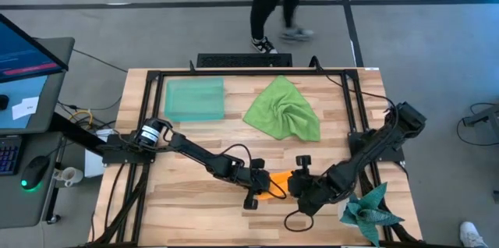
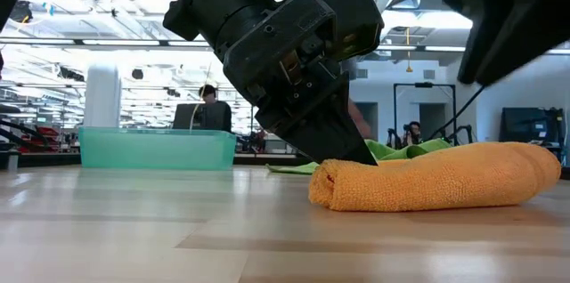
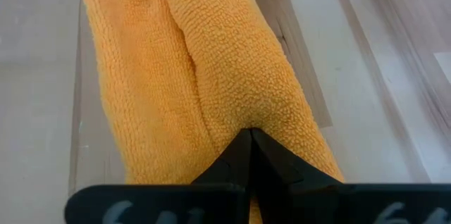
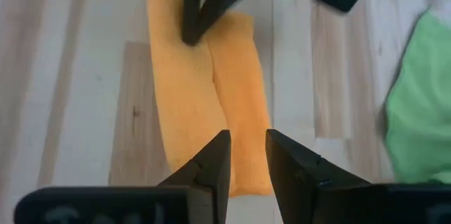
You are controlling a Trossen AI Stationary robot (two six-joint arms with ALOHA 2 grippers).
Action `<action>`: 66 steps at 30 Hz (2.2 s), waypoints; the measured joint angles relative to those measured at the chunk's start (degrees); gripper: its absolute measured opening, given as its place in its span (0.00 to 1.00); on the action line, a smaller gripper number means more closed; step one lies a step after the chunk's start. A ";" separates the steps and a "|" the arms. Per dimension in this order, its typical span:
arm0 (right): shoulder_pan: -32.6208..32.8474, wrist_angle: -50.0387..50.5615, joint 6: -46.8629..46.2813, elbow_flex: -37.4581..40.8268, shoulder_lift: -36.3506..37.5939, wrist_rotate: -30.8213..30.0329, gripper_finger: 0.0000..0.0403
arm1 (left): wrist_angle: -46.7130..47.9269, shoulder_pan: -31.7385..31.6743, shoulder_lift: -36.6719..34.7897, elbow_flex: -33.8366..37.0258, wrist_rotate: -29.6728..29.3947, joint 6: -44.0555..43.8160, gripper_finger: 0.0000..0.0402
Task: Roll microfiber towels into tight, uniform cylinder then place into a basket
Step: Roll the yellow towel
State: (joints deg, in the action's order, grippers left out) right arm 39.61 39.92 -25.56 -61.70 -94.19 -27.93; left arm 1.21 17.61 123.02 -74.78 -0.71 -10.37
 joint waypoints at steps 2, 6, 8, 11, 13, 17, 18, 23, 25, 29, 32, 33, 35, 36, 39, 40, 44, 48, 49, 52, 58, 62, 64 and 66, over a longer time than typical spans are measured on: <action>-0.39 0.29 -0.37 0.38 -0.75 1.01 0.28 | 0.00 0.00 0.00 0.00 0.04 0.00 0.00; -0.86 -1.03 -0.40 0.31 -1.79 1.11 0.30 | 0.02 0.00 0.00 0.00 0.16 -0.44 0.00; -1.04 -1.11 -0.39 0.36 -1.97 1.29 0.34 | 0.02 0.00 0.00 0.00 0.26 -0.55 0.00; -0.96 -2.85 0.32 0.22 -2.58 1.33 0.41 | 0.02 0.00 0.00 0.00 0.26 -0.62 0.00; -0.24 -2.85 2.22 0.38 -2.67 3.13 0.46 | 0.02 0.00 0.00 0.00 0.26 -0.65 0.00; 0.70 -5.79 6.00 0.33 -4.67 5.01 0.53 | 0.02 0.00 0.00 0.00 0.28 -0.66 0.00; 0.80 -5.96 6.46 0.40 -5.20 5.01 0.54 | 0.02 0.00 0.00 0.00 0.28 -0.66 0.00; 0.69 -7.93 9.55 0.38 -9.24 4.98 0.56 | 0.02 0.00 0.00 0.00 0.32 -0.66 0.00; 0.04 -8.46 9.45 0.27 -10.61 4.74 0.56 | 0.01 0.00 0.00 0.00 0.37 -0.66 0.00; -1.67 -9.24 9.12 0.10 -13.59 8.21 0.54 | -0.02 -0.02 0.00 0.00 0.35 -0.22 0.00; -2.51 -9.40 8.50 -0.04 -15.15 9.96 0.51 | 0.19 -0.02 0.00 -0.24 0.06 0.88 0.00; -2.74 -9.19 7.76 -0.13 -15.50 10.58 0.49 | 0.43 -0.02 0.02 -0.44 -0.06 1.46 0.00; -3.22 -8.84 5.97 -0.21 -15.79 11.38 0.44 | 0.88 0.00 0.04 -0.83 -0.52 2.55 0.00; -3.33 -8.69 5.06 -0.21 -15.81 11.45 0.41 | 1.16 0.03 -0.11 -1.01 -0.82 2.95 0.00; -3.88 -8.44 3.20 -0.21 -15.90 11.38 0.29 | 3.41 0.39 -1.49 -1.09 -2.89 3.90 0.00; -3.91 -8.35 3.10 -0.21 -15.90 11.39 0.25 | 4.85 0.53 -2.20 -1.04 -4.25 4.20 0.00; -3.99 -8.18 3.04 -0.21 -15.70 11.79 0.11 | 11.68 2.23 -5.59 -0.87 -13.11 4.92 0.00; -4.01 -8.20 3.02 -0.18 -15.68 12.14 0.08 | 17.44 4.93 -8.59 -1.02 -24.09 4.78 0.00; -4.02 -8.17 3.00 -0.25 -15.68 12.16 0.08 | 18.17 5.66 -8.97 -1.07 -25.93 4.56 0.00; -4.12 -8.22 2.98 -0.66 -15.68 12.61 0.09 | 17.45 7.83 -9.44 -1.09 -27.91 4.56 0.00; -4.19 -8.83 2.02 -1.48 -15.97 13.29 0.12 | 13.31 10.61 -9.20 -1.14 -27.57 10.28 0.00; -4.21 -8.81 0.31 -1.50 -15.98 13.24 0.11 | 11.74 9.90 -9.14 -1.19 -27.92 11.56 0.00; -4.19 -8.83 0.34 -1.50 -16.00 12.47 0.10 | 11.81 9.32 -9.14 -1.20 -27.70 10.88 0.02; -4.54 -8.79 0.40 -1.50 -15.91 11.80 0.10 | 11.93 8.41 -9.14 -1.20 -24.78 9.58 0.05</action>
State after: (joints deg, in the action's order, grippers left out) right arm 35.06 31.13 -25.17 -63.20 -110.09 -16.13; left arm 13.14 26.02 113.89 -75.99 -25.49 -0.79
